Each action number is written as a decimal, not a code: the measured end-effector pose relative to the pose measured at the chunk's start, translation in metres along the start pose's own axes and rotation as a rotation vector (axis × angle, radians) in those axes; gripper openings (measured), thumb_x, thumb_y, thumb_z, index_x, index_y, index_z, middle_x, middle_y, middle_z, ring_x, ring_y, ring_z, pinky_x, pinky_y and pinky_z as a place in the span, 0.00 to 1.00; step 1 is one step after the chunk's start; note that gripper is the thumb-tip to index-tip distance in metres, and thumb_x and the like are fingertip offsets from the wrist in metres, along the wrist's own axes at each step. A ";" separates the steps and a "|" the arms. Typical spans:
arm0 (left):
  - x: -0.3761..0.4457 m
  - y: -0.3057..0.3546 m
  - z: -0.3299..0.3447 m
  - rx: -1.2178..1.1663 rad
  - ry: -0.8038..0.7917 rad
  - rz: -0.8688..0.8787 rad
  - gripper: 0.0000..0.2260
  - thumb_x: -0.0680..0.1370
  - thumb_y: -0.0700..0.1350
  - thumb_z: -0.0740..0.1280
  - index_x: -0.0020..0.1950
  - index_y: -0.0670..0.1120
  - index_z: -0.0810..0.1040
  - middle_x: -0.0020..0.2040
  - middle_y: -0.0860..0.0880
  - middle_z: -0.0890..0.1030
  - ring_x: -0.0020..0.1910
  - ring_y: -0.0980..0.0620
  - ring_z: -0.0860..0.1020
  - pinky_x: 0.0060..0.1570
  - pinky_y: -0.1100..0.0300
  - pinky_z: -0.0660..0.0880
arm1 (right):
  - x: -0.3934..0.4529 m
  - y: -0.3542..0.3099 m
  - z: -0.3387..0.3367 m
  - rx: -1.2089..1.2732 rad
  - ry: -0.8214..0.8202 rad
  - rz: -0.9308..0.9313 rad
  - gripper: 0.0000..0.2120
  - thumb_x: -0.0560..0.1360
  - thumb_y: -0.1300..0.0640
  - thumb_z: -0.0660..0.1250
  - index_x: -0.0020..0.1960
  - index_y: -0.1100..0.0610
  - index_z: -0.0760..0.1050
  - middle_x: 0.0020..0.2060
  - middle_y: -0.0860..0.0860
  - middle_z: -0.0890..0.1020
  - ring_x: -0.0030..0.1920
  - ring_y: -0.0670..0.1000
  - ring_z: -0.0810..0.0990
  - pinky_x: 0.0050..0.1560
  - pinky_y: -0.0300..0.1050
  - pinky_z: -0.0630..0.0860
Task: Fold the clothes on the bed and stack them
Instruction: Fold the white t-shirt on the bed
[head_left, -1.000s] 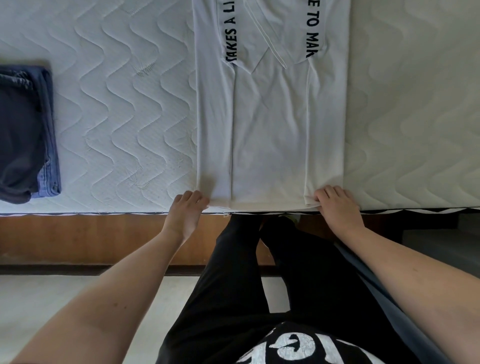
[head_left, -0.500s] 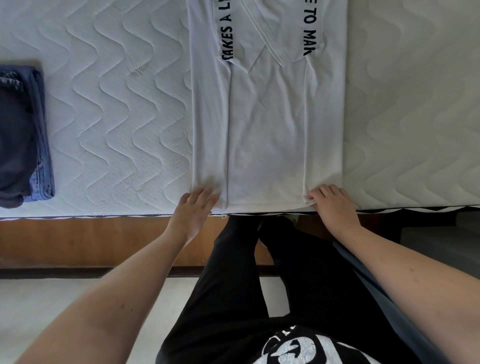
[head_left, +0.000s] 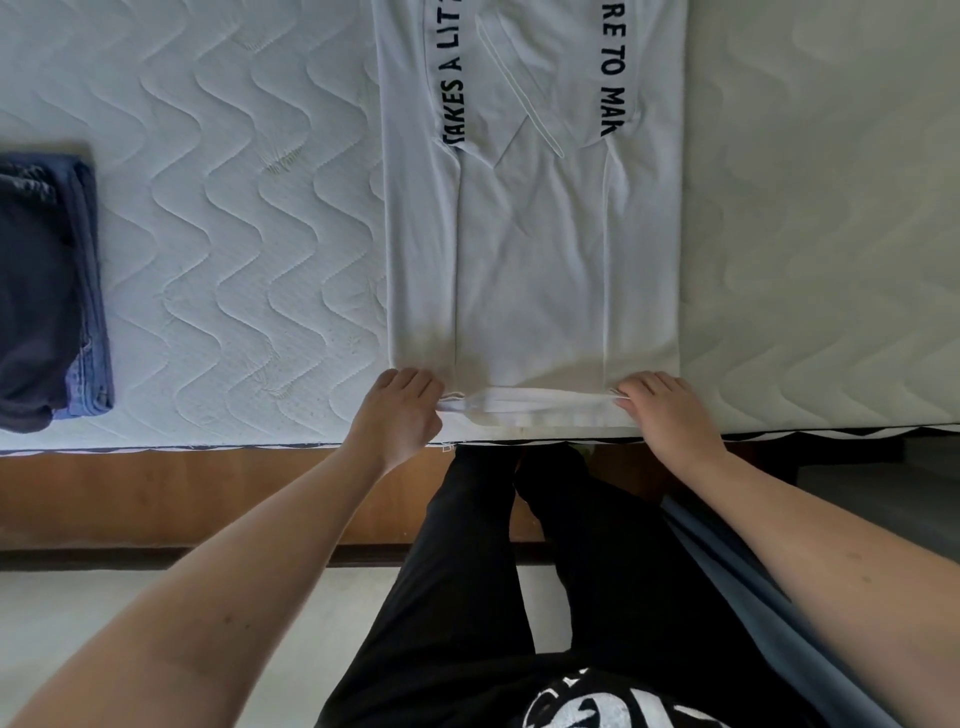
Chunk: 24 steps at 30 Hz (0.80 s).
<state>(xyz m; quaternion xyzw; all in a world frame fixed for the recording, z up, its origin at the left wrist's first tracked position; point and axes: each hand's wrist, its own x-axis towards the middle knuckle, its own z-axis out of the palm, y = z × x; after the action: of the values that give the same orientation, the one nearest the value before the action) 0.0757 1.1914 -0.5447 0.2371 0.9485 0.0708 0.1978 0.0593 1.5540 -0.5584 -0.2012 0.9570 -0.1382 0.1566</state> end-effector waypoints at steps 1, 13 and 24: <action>-0.001 0.000 -0.002 0.004 -0.006 -0.005 0.08 0.66 0.38 0.70 0.44 0.42 0.78 0.43 0.45 0.80 0.42 0.42 0.79 0.41 0.51 0.74 | 0.001 -0.001 -0.004 0.034 -0.025 0.027 0.07 0.74 0.61 0.72 0.50 0.64 0.79 0.40 0.58 0.82 0.40 0.60 0.81 0.39 0.50 0.76; -0.022 0.005 -0.067 0.000 -0.094 -0.130 0.21 0.66 0.27 0.71 0.58 0.38 0.80 0.45 0.42 0.83 0.41 0.41 0.81 0.40 0.50 0.78 | -0.001 -0.005 -0.071 0.010 -0.154 0.063 0.12 0.78 0.54 0.66 0.58 0.59 0.78 0.42 0.56 0.83 0.44 0.56 0.82 0.40 0.49 0.77; -0.035 0.022 -0.127 0.117 -0.007 -0.109 0.20 0.60 0.25 0.73 0.49 0.40 0.83 0.34 0.44 0.79 0.29 0.43 0.77 0.27 0.55 0.75 | -0.031 -0.015 -0.107 0.070 -0.260 0.113 0.20 0.78 0.64 0.61 0.70 0.56 0.71 0.65 0.56 0.77 0.63 0.57 0.75 0.61 0.48 0.71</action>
<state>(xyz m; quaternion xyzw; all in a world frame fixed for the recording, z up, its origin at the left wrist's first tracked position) 0.0611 1.1890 -0.4120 0.1962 0.9619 0.0037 0.1904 0.0531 1.5756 -0.4481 -0.1578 0.9330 -0.1353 0.2938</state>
